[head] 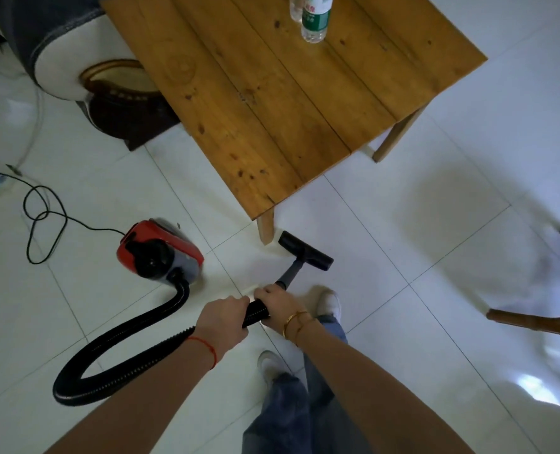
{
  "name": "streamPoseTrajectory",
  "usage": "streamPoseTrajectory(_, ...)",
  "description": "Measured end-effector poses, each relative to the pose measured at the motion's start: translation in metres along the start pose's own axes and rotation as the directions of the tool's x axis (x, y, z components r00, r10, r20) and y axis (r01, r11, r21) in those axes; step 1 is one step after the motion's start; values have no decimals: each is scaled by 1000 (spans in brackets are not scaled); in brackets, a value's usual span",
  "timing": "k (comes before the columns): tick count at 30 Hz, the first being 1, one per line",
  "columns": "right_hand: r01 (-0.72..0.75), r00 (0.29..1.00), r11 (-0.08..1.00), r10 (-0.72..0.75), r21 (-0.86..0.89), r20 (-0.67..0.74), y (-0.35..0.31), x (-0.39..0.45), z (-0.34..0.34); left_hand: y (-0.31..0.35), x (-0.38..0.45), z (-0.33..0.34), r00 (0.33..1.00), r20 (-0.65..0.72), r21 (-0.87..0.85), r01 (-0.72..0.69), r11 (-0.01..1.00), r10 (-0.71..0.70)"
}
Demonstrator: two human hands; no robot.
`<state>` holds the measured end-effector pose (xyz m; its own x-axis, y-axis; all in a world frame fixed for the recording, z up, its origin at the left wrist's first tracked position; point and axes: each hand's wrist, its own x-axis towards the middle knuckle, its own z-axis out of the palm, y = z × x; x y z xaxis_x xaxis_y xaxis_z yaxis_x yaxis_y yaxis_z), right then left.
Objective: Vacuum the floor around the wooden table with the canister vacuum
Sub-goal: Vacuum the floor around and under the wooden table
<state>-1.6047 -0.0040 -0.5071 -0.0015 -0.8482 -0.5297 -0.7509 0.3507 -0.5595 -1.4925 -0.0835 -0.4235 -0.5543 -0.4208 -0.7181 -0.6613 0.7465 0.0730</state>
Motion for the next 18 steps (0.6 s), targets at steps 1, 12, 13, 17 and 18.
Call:
streamPoseTrajectory(1,-6,1000,1000,6,-3,-5,2,1,-2,2,2,-2,1000,0,-5,-3,1000,3)
streamPoseTrajectory(12,-106,988,993,110,43,-113,117,23,-96,86,110,-67,992,-119,-26,-50,998,47)
streamPoseTrajectory(13,-118,986,992,122,48,-113,131,25,-109,96,122,-75,990,-130,-34,-51,998,47)
streamPoseTrajectory(17,-150,982,988,152,23,-114,184,34,-163,138,171,-106,984,-172,-77,-70,995,56)
streamPoseTrajectory(18,-154,982,988,154,16,-110,197,35,-175,148,182,-114,981,-183,-81,-79,994,63)
